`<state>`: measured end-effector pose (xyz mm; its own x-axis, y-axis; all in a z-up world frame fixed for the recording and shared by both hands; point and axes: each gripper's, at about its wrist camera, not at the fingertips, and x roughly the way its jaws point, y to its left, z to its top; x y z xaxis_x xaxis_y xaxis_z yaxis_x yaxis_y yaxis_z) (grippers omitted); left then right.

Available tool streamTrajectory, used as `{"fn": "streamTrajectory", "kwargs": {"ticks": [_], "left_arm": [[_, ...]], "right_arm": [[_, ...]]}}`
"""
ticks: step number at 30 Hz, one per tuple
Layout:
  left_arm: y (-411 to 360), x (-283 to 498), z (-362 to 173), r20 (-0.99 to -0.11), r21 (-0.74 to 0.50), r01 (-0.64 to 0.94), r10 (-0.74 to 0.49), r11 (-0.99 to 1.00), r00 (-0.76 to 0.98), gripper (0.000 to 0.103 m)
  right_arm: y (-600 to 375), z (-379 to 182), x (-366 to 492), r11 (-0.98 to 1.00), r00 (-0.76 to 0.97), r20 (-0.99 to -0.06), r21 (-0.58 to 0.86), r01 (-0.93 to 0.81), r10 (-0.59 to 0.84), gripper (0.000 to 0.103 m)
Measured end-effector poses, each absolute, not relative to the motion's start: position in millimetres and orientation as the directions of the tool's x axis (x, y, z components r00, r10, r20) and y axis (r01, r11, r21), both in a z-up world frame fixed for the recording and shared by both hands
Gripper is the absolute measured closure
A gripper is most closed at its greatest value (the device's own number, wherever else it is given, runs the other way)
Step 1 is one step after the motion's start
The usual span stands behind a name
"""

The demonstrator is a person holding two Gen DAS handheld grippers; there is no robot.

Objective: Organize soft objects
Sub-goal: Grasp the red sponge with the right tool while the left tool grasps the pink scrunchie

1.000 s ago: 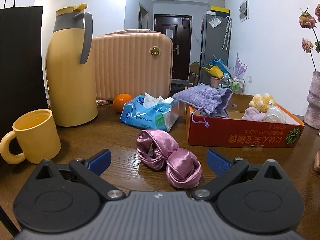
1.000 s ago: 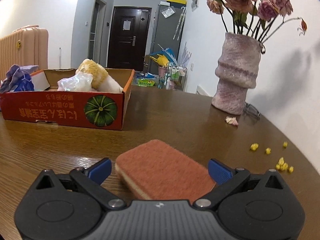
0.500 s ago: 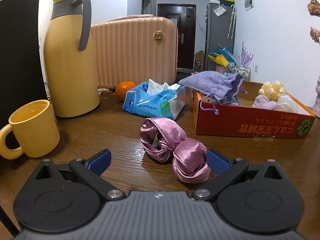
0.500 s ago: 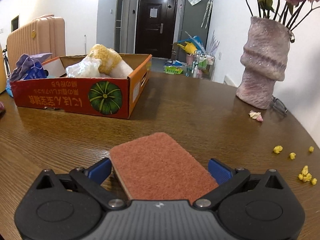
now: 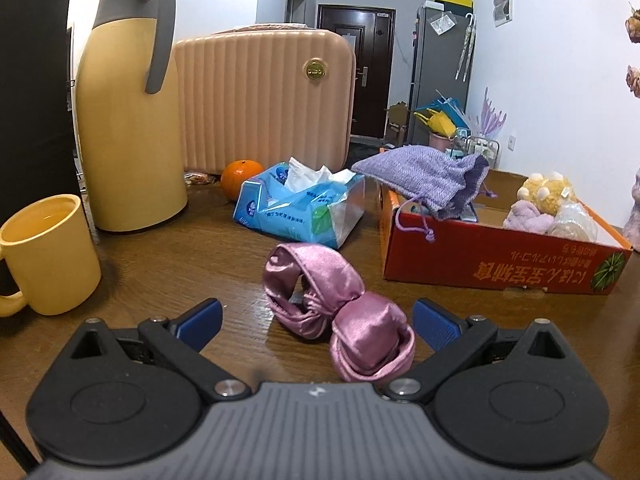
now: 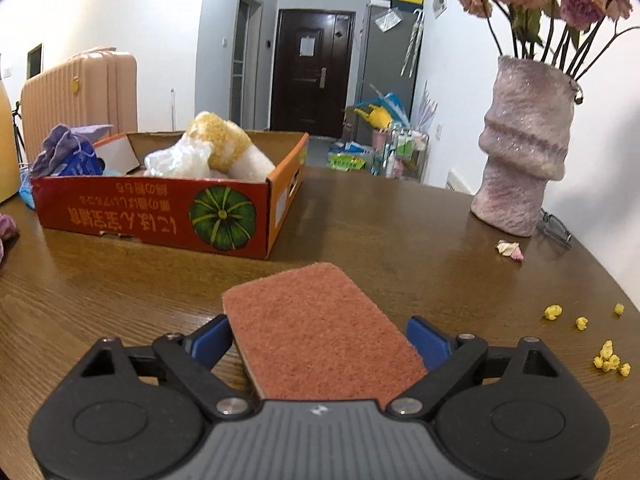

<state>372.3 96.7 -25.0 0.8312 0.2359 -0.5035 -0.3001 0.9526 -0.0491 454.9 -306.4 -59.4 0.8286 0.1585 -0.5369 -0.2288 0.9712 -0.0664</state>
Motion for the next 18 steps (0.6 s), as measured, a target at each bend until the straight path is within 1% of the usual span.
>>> {"fn": "streamTrajectory", "kwargs": {"ticks": [9, 18], "left_arm": [[93, 396, -30, -0.522, -0.046, -0.326, 0.255, 0.944, 0.814, 0.0], [98, 427, -44, -0.599, -0.006, -0.358, 0.283, 0.934, 0.749, 0.0]], "right_arm": [[-285, -55, 447, 0.976, 0.854, -0.501, -0.073, -0.207, 0.144, 0.009], [-270, -50, 439, 0.985, 0.877, -0.464, -0.048, -0.166, 0.126, 0.009]]}}
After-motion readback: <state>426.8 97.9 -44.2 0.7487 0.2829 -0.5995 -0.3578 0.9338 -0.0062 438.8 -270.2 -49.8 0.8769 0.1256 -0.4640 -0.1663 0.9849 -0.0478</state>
